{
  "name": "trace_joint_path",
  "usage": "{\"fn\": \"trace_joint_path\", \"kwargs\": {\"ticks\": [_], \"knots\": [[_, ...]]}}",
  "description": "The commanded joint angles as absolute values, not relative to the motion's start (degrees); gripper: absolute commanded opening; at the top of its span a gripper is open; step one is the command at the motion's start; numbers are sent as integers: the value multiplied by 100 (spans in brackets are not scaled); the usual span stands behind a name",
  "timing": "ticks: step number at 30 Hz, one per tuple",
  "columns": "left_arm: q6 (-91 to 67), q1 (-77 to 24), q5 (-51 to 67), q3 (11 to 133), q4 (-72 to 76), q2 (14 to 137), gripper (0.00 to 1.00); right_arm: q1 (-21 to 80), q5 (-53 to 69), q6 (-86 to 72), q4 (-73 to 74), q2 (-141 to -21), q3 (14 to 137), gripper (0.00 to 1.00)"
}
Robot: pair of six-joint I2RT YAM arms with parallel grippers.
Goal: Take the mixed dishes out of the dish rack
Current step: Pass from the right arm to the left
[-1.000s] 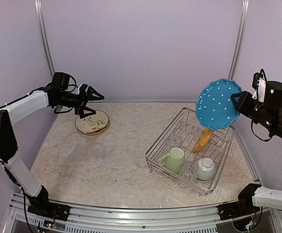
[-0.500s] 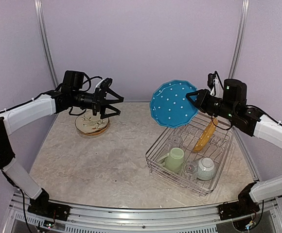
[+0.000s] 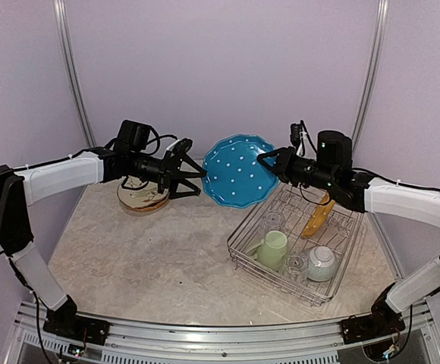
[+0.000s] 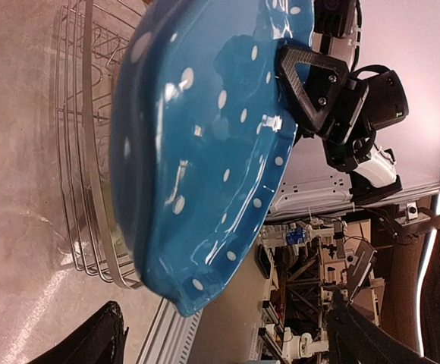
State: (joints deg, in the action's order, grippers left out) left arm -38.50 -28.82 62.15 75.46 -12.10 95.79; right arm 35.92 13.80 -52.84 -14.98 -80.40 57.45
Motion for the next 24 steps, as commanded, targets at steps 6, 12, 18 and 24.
{"fn": "trace_joint_path", "kwargs": {"ticks": [6, 12, 18, 24], "knots": [[-3923, -2889, 6208, 7803, -1384, 9885, 63, 3846, 1763, -5716, -2936, -8407, 6160, 0], [-4139, -2744, 6218, 7775, -1290, 10054, 47, 3951, 1865, -5812, -3086, -8690, 6266, 0], [-4295, -2588, 6253, 7707, -1161, 10089, 28, 3998, 1875, -5877, -3179, -8827, 6282, 0], [-4298, -2527, 6220, 7731, -1194, 10130, 7, 4003, 1836, -5852, -3036, -8903, 6288, 1]]}}
